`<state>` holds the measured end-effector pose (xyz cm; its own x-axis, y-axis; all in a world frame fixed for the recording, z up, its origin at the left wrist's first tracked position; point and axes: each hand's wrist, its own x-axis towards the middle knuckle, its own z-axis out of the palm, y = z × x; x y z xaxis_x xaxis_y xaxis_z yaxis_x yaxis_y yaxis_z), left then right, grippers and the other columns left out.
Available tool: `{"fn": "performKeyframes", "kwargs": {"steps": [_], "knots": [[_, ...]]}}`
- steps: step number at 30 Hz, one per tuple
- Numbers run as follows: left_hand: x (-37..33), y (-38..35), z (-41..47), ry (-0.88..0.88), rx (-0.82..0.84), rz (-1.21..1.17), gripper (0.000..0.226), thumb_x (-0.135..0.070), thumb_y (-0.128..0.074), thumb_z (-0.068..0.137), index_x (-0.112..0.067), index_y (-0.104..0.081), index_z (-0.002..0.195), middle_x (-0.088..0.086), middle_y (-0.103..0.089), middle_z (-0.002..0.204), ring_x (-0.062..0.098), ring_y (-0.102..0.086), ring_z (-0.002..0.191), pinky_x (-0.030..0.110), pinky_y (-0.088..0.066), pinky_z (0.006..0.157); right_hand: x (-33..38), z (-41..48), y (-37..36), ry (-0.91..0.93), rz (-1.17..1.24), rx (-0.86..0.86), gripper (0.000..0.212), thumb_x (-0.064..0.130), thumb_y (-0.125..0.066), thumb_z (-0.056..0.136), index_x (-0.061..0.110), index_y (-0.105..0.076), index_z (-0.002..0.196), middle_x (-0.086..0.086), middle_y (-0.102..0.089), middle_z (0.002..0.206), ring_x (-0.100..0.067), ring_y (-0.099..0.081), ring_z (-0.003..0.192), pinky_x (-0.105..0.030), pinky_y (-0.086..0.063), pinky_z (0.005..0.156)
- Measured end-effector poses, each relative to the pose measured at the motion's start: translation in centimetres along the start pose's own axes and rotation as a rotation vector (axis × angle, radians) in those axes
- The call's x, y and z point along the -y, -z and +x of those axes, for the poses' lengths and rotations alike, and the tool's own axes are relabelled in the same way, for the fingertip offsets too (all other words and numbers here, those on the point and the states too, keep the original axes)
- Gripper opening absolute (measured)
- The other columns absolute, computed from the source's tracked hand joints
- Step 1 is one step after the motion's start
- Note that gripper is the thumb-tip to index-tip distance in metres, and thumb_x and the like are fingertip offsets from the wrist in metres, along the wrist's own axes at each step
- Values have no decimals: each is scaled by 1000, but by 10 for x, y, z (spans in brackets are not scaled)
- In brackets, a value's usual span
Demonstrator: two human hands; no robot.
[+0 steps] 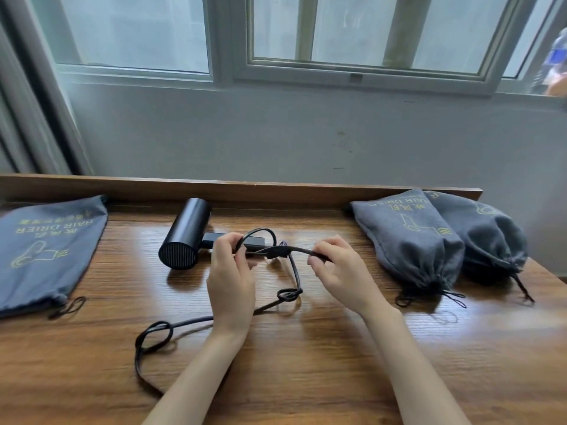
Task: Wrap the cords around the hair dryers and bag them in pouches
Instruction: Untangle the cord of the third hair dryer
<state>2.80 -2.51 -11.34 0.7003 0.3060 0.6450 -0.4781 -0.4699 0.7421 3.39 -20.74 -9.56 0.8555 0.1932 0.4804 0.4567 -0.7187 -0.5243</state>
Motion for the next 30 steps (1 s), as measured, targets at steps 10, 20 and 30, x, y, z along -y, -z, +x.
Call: {"fn": "performKeyframes", "kwargs": {"steps": [10, 20, 30], "knots": [[-2, -5, -8, -287, 327, -85, 12, -25, -41, 93, -17, -48, 98, 10, -43, 137, 3, -26, 138, 16, -35, 101, 23, -3, -2, -85, 254, 25, 17, 14, -56, 92, 20, -71, 97, 15, -68, 70, -7, -59, 65, -21, -41, 58], [-2, -10, -12, -290, 478, -52, 31, -40, -54, 86, -16, -70, 73, 0, -41, 139, 7, -30, 132, 15, -27, 106, 23, -3, -9, -183, 241, 37, 51, 63, -35, 83, 24, -63, 63, 6, -57, 53, -6, -49, 52, -30, -38, 57], [-5, -12, -9, -417, 405, 270, 25, -24, -41, 89, -16, -63, 96, -4, -53, 86, 14, -50, 79, 28, -47, 66, 22, -5, -6, -42, -95, 53, 58, 56, -19, 83, 18, -61, 67, 5, -57, 57, -16, -55, 61, -33, -39, 61]]}}
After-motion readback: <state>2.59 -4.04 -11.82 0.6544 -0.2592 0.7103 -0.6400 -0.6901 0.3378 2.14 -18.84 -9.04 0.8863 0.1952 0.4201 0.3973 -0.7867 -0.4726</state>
